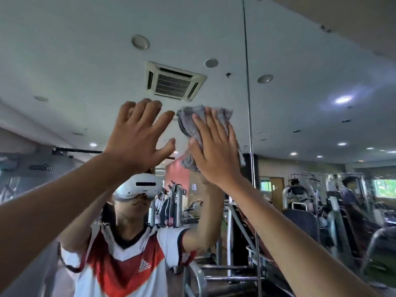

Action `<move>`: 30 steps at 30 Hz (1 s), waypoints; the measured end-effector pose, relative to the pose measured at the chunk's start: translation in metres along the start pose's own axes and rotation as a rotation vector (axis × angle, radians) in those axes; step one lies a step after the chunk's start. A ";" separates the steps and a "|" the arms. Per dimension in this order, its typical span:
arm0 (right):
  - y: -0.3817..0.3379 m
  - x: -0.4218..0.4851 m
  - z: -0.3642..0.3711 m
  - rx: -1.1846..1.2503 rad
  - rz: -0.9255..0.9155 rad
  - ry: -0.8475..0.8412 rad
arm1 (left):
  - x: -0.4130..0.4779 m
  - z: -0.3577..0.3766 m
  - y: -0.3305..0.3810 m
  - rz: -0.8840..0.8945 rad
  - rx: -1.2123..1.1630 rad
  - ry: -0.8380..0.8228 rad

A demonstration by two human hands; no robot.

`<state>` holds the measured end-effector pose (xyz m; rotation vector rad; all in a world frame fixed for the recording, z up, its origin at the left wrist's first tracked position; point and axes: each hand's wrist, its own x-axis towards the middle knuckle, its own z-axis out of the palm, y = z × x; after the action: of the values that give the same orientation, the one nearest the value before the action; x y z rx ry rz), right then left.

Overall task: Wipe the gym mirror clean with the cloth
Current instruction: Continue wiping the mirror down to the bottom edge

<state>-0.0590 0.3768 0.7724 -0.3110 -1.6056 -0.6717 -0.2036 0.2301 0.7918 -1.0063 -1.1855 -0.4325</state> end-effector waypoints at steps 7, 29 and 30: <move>0.062 0.006 -0.011 -0.008 0.213 -0.011 | -0.003 0.005 0.000 -0.051 0.024 -0.030; 0.041 0.091 -0.008 -0.018 0.088 0.005 | 0.054 -0.005 -0.012 -0.016 0.072 0.189; 0.046 0.071 -0.010 -0.004 -0.034 -0.033 | 0.052 -0.001 -0.010 -0.006 0.072 0.195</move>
<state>-0.0361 0.3947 0.8529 -0.3003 -1.6445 -0.6989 -0.1919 0.2348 0.8433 -0.8783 -1.0225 -0.4785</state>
